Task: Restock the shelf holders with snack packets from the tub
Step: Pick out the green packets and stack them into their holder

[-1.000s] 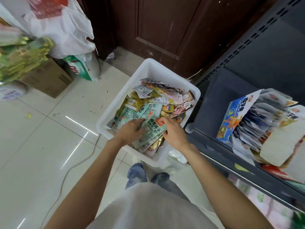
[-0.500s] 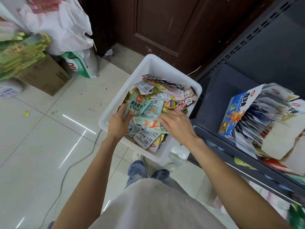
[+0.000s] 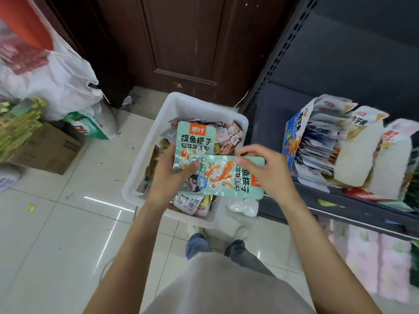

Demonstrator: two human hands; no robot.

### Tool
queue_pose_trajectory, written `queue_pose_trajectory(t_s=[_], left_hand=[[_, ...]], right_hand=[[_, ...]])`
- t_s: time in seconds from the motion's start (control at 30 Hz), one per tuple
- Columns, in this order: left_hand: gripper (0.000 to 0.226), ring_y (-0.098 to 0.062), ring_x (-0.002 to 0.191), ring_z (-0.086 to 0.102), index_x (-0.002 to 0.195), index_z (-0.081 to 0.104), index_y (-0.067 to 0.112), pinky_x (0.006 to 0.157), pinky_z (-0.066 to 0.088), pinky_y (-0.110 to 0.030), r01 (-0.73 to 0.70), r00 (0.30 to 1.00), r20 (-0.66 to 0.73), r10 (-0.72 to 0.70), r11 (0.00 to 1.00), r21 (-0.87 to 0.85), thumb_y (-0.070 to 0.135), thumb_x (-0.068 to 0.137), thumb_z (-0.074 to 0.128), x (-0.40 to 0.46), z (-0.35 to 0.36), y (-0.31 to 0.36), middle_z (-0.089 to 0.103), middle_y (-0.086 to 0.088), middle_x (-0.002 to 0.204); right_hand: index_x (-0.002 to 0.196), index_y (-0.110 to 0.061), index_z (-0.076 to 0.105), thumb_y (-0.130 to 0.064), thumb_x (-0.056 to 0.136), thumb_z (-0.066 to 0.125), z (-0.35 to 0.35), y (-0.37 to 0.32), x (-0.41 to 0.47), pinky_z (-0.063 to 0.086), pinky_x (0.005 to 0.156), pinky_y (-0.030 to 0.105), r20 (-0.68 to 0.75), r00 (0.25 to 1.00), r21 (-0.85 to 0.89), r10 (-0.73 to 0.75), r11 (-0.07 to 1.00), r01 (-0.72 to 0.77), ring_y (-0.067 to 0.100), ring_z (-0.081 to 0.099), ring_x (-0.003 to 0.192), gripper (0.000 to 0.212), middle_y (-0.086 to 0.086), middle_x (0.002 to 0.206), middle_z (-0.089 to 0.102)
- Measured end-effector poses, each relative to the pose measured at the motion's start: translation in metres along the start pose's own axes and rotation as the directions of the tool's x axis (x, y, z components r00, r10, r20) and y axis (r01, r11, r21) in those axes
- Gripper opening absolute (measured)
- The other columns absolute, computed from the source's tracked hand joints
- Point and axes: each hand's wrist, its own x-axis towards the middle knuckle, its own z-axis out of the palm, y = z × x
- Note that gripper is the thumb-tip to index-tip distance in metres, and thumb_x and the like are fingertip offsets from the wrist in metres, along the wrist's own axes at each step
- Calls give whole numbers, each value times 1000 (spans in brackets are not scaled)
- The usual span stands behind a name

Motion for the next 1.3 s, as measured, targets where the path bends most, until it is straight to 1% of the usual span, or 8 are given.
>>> queue_pose_trajectory(t_s=[0.17,0.3,0.4,0.6,0.83,1.1,1.2,1.3], left_hand=[[36,-15,96,69,114,58,17,68,55,-22,2,998,61,9,985,-175,3,83,67,1,55,16,71,2,108],[39,-20,101,68,116,56,20,72,56,-25,7,976,215,27,987,-159,-1,84,65,-3,117,23,71,0,110],[31,-12,102,66,111,60,31,77,55,-26,-28,953,296,68,990,-138,11,87,63,-13,173,29,70,8,109],[15,-16,96,69,100,67,27,83,56,-36,-144,934,319,160,987,-74,17,92,60,-30,304,53,73,5,104],[18,-2,96,66,106,63,21,77,52,-17,-324,891,288,351,936,-140,12,90,63,-27,459,84,71,15,101],[26,5,89,66,116,57,17,73,51,-13,-493,800,472,370,854,165,10,91,61,6,524,54,66,17,100],[32,-3,94,67,124,57,13,81,53,-22,-533,779,562,279,766,360,19,92,60,11,520,33,69,7,106],[27,-17,80,68,113,64,16,75,53,-27,-680,720,649,245,434,591,33,95,54,12,511,23,72,-3,93]], right_hand=[[119,-22,61,-30,66,77,-53,14,-39,55,85,31,-97,954,549,283,815,-186,18,64,106,56,-3,112,69],[97,-24,64,-18,90,63,-90,26,-74,52,70,18,-295,922,331,249,932,-146,6,67,86,10,-5,92,72],[95,-22,58,-20,94,57,-129,43,-102,51,70,27,-471,866,151,170,982,-111,14,63,80,2,-7,84,66],[95,-27,61,-18,92,61,-247,87,-168,53,66,18,-781,557,415,282,901,126,3,68,83,10,-14,90,71],[101,-27,55,-4,87,64,-373,144,-202,53,71,17,-856,390,440,339,874,206,2,67,86,28,-13,93,71],[98,-30,53,-8,89,63,-421,180,-206,51,67,12,-874,302,456,380,856,243,-4,66,84,27,-12,98,66],[98,-31,51,-11,88,64,-437,184,-202,51,71,14,-900,289,401,326,879,257,-1,65,88,26,-11,99,66],[103,-30,53,-14,87,65,-454,183,-189,51,71,14,-907,329,352,261,901,254,3,66,94,25,-6,105,66]])
